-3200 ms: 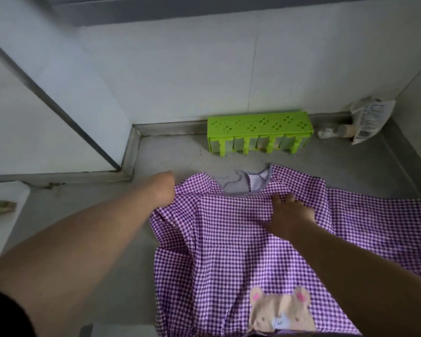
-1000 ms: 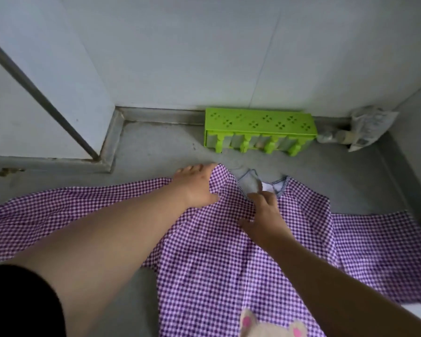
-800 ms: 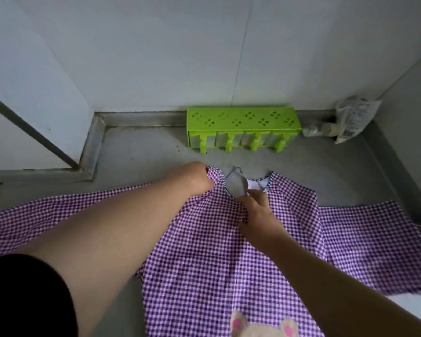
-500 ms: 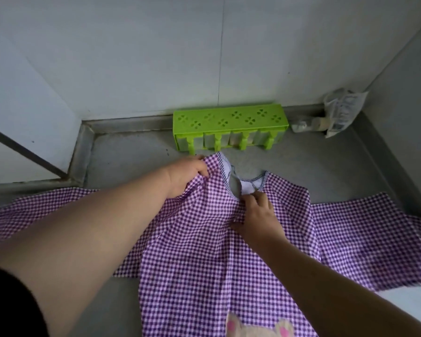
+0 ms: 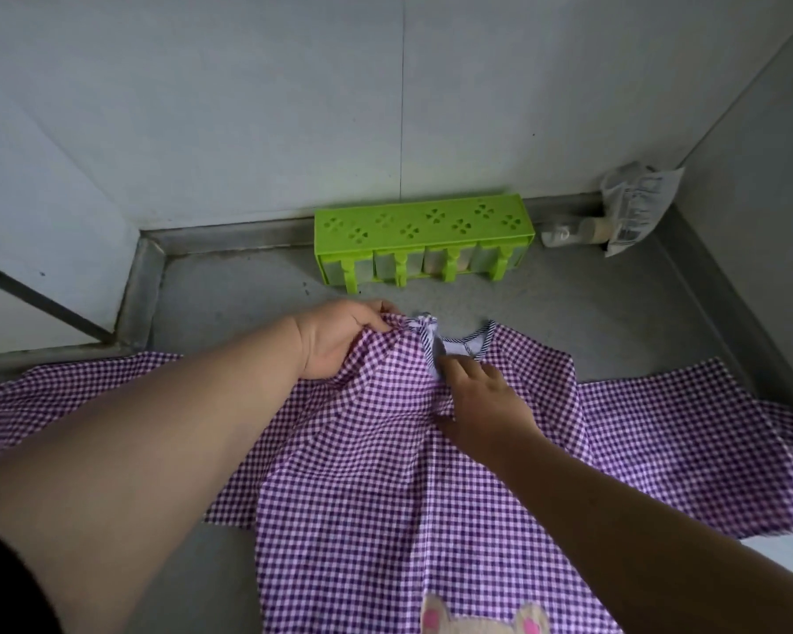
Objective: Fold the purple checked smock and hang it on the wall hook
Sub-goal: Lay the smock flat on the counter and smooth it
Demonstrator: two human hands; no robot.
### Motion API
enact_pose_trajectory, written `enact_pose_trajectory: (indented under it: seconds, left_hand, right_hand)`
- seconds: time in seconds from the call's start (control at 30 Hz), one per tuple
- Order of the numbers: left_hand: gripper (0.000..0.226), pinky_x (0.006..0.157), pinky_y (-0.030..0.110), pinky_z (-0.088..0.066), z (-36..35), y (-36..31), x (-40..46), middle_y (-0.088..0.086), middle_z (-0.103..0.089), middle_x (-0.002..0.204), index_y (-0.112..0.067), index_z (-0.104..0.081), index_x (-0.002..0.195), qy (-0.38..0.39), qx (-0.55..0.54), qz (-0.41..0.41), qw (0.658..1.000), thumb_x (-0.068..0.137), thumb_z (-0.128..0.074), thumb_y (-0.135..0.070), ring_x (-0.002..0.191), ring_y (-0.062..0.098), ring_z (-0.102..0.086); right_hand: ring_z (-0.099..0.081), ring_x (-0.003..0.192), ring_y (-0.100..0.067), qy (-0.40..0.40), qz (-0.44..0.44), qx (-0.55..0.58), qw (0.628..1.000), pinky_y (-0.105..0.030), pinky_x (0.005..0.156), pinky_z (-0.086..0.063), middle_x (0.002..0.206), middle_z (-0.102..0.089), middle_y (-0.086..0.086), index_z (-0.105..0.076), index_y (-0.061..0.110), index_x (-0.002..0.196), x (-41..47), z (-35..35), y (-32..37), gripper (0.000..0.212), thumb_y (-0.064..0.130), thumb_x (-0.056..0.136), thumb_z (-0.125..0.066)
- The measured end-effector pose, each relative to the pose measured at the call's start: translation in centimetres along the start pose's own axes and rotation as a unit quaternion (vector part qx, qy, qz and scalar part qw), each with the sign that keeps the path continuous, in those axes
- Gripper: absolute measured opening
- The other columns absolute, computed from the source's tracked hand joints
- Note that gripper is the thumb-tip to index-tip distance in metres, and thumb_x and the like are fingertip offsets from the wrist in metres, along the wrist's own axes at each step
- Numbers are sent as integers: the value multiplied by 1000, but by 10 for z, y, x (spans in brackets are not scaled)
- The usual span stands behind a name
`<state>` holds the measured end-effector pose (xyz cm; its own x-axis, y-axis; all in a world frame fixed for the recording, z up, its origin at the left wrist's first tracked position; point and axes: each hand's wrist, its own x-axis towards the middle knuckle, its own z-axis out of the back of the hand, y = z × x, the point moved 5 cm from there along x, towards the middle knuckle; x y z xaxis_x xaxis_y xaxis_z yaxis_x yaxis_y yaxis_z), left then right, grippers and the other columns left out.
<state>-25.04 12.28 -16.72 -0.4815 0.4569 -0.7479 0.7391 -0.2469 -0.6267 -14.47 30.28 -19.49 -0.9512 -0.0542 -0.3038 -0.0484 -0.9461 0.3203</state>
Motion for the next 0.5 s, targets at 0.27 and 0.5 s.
enact_pose_trajectory:
  seconds: [0.27, 0.5]
  left_hand:
    - [26, 86, 37, -49, 38, 6, 15, 10, -67, 129, -22, -61, 127, -198, 435, -1, 878, 107, -45, -26, 105, 23, -63]
    - [54, 113, 52, -41, 54, 11, -5, 3, -51, 153, -38, -46, 141, -239, 315, -78, 915, 97, -47, -70, 136, 31, -52]
  right_hand:
    - [-43, 137, -28, 16, -23, -36, 999, -50, 104, -51, 149, -43, 1, -26, 25, 150, 6, 6, -1, 92, 55, 81, -79]
    - [-47, 130, -37, 45, 34, -113, 992, -56, 95, -54, 147, -42, -6, -14, 44, 157, 15, 10, 7, 99, 55, 82, -77]
